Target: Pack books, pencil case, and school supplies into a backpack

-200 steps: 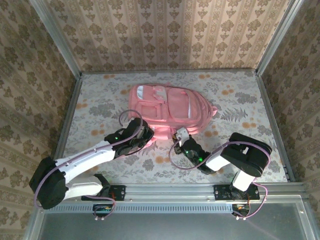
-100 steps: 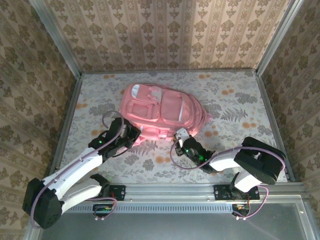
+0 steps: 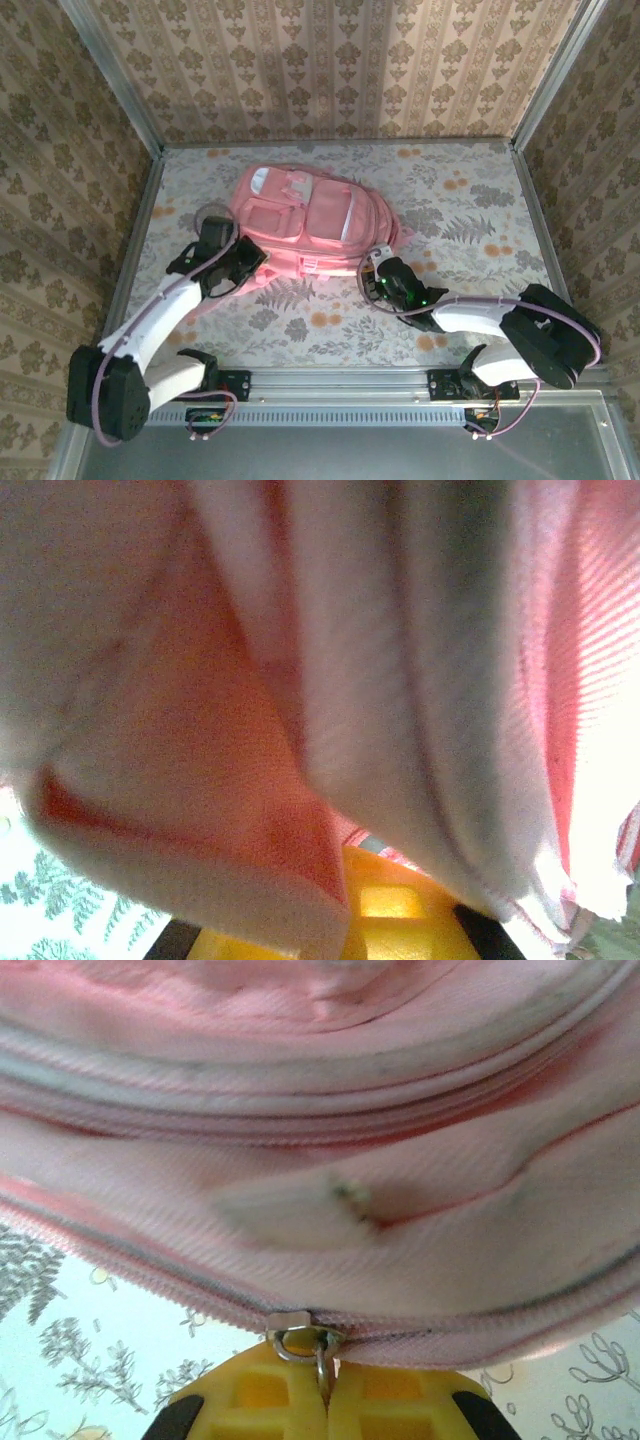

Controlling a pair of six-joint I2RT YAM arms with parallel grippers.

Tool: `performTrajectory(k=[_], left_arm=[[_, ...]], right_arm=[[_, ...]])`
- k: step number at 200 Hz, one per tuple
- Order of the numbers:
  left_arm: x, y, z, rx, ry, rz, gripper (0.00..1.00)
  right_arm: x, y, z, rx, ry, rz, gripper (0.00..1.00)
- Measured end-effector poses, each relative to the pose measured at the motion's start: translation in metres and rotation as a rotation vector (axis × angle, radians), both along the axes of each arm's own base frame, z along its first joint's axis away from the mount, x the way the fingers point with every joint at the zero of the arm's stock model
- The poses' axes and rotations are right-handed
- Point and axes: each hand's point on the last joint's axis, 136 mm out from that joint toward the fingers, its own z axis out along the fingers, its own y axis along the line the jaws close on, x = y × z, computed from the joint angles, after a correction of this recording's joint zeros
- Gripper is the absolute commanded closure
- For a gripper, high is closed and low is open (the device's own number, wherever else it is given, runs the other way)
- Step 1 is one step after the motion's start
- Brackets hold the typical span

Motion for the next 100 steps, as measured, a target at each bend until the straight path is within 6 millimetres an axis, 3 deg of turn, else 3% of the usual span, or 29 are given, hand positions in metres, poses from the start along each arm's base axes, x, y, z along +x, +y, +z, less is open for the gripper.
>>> performTrajectory(k=[6,19,32,68,83,100], left_arm=[[0.006,-0.001,0.002,0.020,0.008,-0.016,0.98],[0.021,-0.004,0.004,0.062,0.021,-0.052,0.78],[0.040,-0.010,0.006,0.099,0.037,-0.092,0.66],[0.085,-0.032,0.013,0.123,0.023,-0.176,0.51],[0.082,-0.032,0.016,0.125,0.011,-0.186,0.48],[0.065,-0.025,0.027,0.118,-0.015,-0.178,0.47]], right_arm=[[-0.003,0.002,0.001,-0.006,0.006,0.013,1.00],[-0.013,0.009,0.003,-0.025,0.018,0.052,1.00],[-0.024,0.018,0.006,-0.057,0.026,0.101,1.00],[-0.053,0.044,0.011,-0.123,0.057,0.229,1.00],[-0.057,0.049,0.015,-0.135,0.075,0.246,1.00],[-0.057,0.056,0.019,-0.130,0.100,0.248,1.00]])
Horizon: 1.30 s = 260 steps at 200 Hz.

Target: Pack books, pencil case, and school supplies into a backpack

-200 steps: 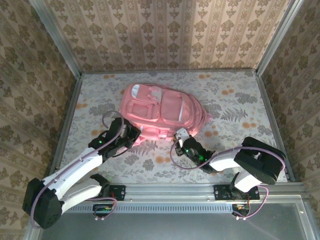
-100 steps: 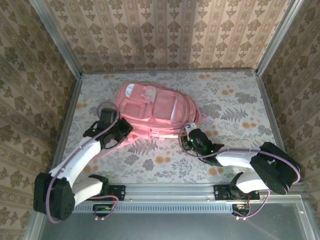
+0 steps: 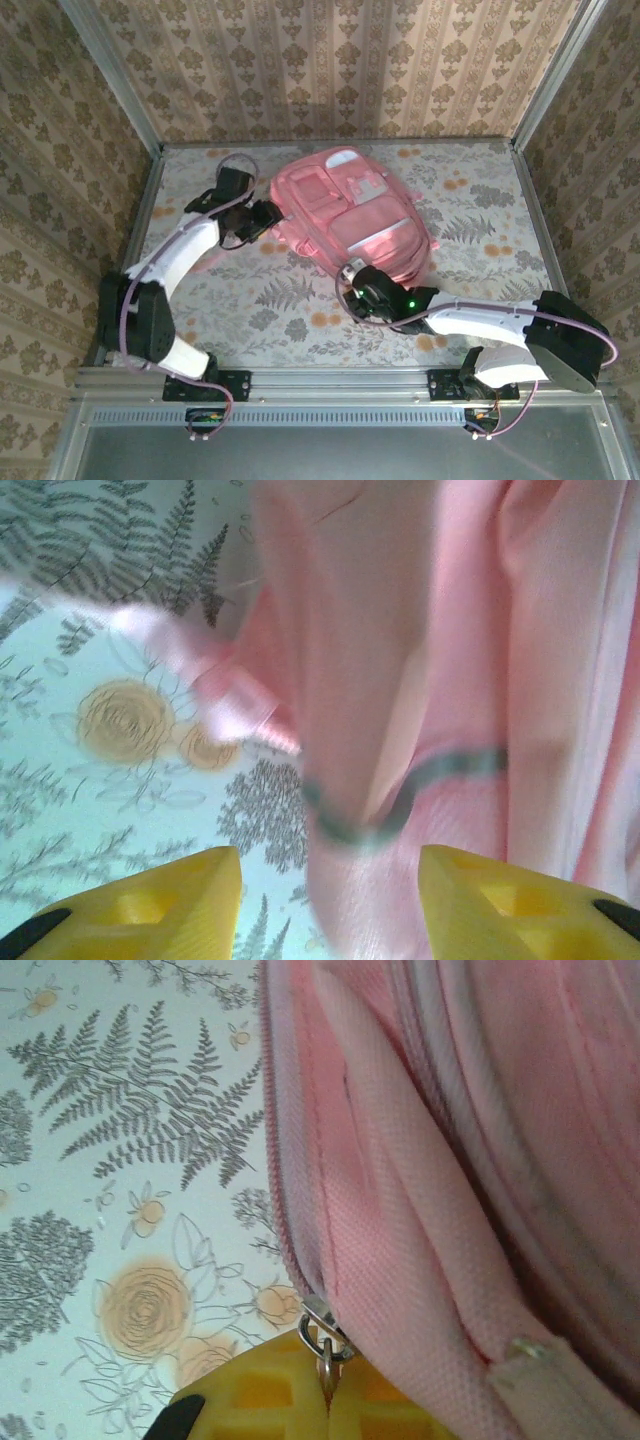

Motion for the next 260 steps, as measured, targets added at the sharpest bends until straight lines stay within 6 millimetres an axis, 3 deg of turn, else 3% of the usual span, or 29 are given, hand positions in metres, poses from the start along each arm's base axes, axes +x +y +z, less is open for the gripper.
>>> performTrajectory(k=[28,44,83,117,160,189,221,260], left_arm=[[-0.042,0.017,0.019,-0.057,-0.064,0.041,0.44],[-0.062,0.016,0.018,-0.107,-0.085,0.053,0.43],[-0.090,-0.026,-0.015,-0.210,-0.012,-0.001,0.44],[-0.087,-0.067,-0.032,-0.255,0.021,-0.057,0.50],[-0.076,-0.096,-0.045,-0.287,0.031,-0.075,0.64],[-0.068,-0.105,-0.049,-0.302,0.026,-0.076,0.76],[-0.063,-0.115,-0.053,-0.317,0.036,-0.080,1.00],[-0.055,-0.120,-0.045,-0.305,0.017,-0.081,1.00]], right_arm=[[0.009,0.021,0.000,-0.015,0.049,-0.005,1.00],[0.014,0.030,-0.002,-0.023,0.066,-0.007,1.00],[0.015,0.034,-0.001,-0.010,0.083,-0.019,1.00],[0.014,0.032,0.002,0.009,0.084,-0.032,1.00],[0.012,0.024,0.002,0.034,0.090,-0.056,1.00],[0.012,0.018,0.006,0.061,0.086,-0.070,1.00],[0.014,0.011,0.005,0.071,0.095,-0.097,1.00],[0.020,0.004,0.005,0.083,0.105,-0.139,1.00]])
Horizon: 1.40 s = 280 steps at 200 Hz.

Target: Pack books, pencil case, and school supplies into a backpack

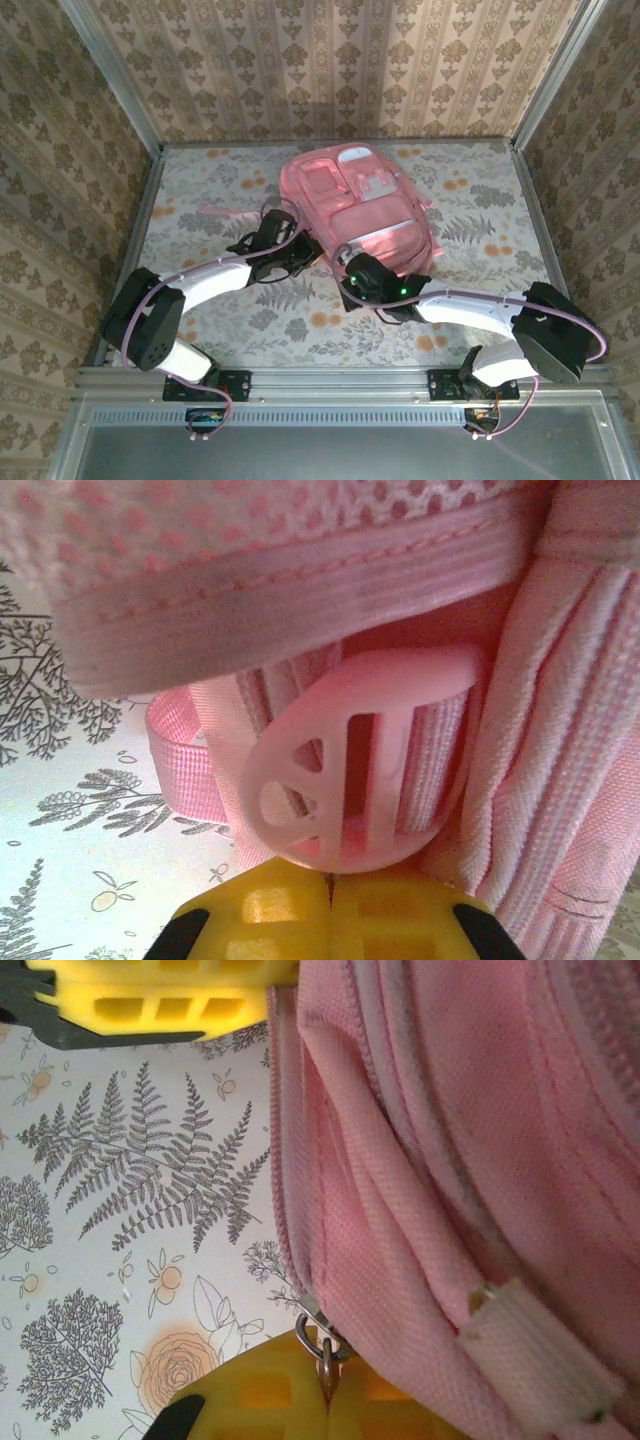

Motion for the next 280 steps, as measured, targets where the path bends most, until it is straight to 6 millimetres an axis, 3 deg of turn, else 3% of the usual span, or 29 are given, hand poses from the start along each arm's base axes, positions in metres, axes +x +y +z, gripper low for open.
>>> performTrajectory(k=[87,139,212,244,280], left_arm=[[-0.003,0.012,0.007,0.057,-0.010,-0.002,1.00],[-0.006,0.011,0.005,0.063,-0.013,-0.006,1.00],[-0.006,0.006,0.004,0.094,-0.053,0.001,1.00],[-0.007,0.005,0.005,0.103,-0.066,-0.008,1.00],[-0.007,0.004,0.004,0.107,-0.069,-0.008,1.00]], right_arm=[[0.000,-0.005,-0.002,0.058,0.089,-0.035,1.00],[-0.008,0.001,0.006,0.141,0.234,-0.053,1.00],[-0.008,-0.004,0.013,0.205,0.483,-0.181,0.98],[-0.009,-0.005,0.015,0.187,0.554,-0.181,0.94],[-0.009,-0.011,0.013,0.133,0.555,-0.185,0.81]])
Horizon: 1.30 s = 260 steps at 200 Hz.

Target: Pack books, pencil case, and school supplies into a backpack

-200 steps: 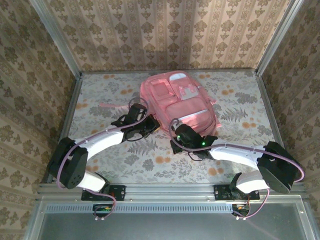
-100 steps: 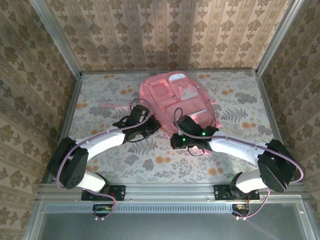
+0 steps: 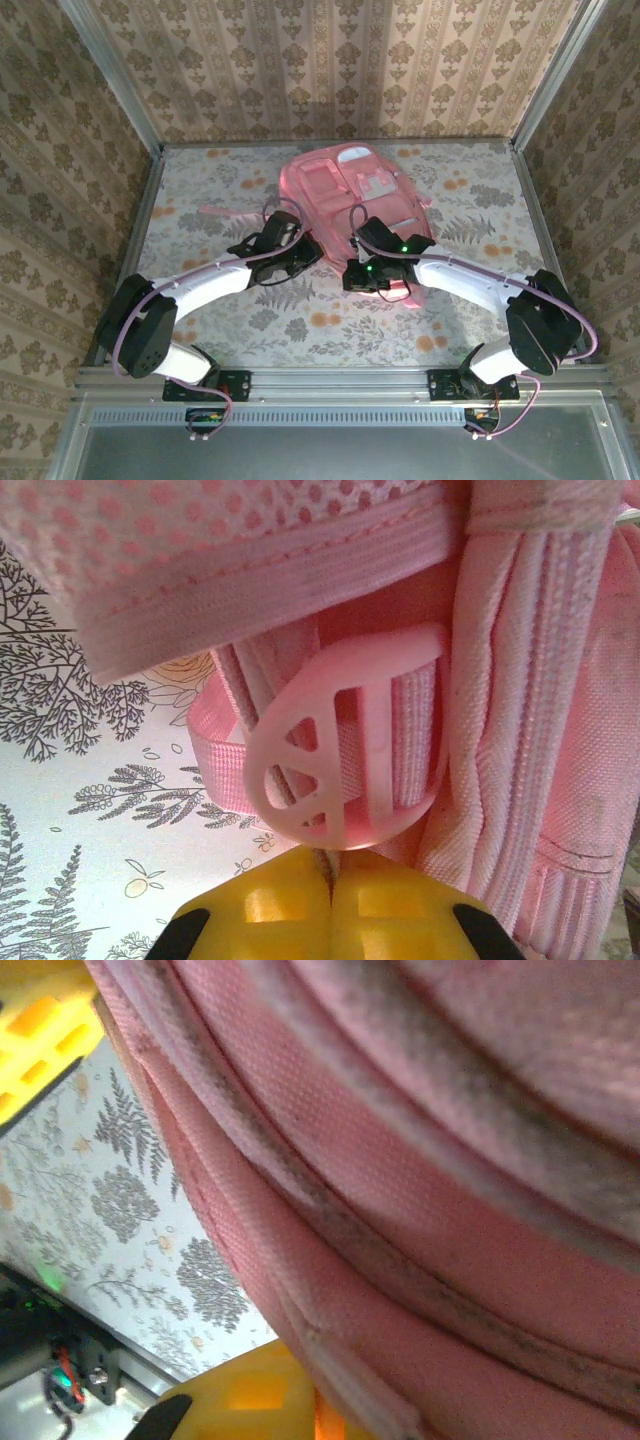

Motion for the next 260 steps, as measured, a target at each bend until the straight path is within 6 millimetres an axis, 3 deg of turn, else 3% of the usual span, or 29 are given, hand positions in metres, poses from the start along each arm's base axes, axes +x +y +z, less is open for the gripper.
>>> performTrajectory(k=[31,66,91,184,260], left_arm=[[0.001,0.002,-0.002,0.011,0.001,0.009,1.00],[0.001,0.002,-0.002,0.011,0.001,0.009,1.00],[0.000,0.002,-0.002,0.011,0.001,0.009,1.00],[0.000,0.009,0.003,-0.007,0.011,0.013,1.00],[-0.004,0.015,0.001,-0.021,0.037,0.006,1.00]], right_arm=[[0.000,-0.007,0.001,-0.018,-0.017,-0.025,0.81],[0.002,-0.007,0.000,-0.003,-0.042,-0.037,0.87],[0.003,-0.007,-0.001,0.006,-0.052,-0.036,1.00],[0.001,-0.014,0.004,-0.001,-0.117,-0.010,1.00],[-0.012,-0.005,0.014,0.070,-0.092,0.047,1.00]])
